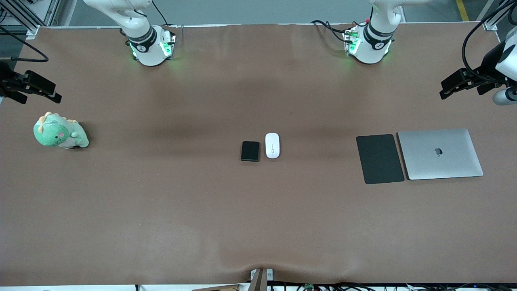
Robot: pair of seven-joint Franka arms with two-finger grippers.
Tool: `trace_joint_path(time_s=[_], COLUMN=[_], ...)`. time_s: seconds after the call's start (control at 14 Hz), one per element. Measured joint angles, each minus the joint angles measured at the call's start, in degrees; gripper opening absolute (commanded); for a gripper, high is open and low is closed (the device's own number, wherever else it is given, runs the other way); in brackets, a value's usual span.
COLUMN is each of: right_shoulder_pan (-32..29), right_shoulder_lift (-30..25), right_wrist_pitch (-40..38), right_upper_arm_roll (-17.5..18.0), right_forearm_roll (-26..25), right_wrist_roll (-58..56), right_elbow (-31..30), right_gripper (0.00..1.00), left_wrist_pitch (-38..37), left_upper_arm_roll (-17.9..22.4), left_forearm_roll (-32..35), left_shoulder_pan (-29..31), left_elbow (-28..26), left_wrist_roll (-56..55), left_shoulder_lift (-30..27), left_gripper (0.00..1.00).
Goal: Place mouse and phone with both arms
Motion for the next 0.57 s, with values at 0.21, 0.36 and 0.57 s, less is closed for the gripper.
trace_joint_path(time_s=[0.21,0.36,0.57], right_shoulder_pan=[0.0,0.0,0.0], right_shoulder_lift=[0.0,0.0,0.0], right_wrist_pitch=[-0.02,-0.04,-0.05], right_upper_arm_roll=[0.0,0.0,-0.01], right_forearm_roll=[0.0,0.0,0.0], right_wrist_roll=[0.0,0.0,0.0], right_elbow=[0.0,0.0,0.0], right_gripper=[1.0,1.0,1.0], left_wrist_pitch=[0.01,0.1,0.1], left_upper_arm_roll=[0.0,-0.01,-0.13], left_forearm_roll=[0.0,0.0,0.0], left_shoulder_pan=[0.0,0.0,-0.03], left_elbow=[0.05,0.57,1.28], left_wrist_roll=[0.0,0.0,0.0], left_shoulder_lift=[0.0,0.0,0.12], left_gripper=[1.0,1.0,1.0])
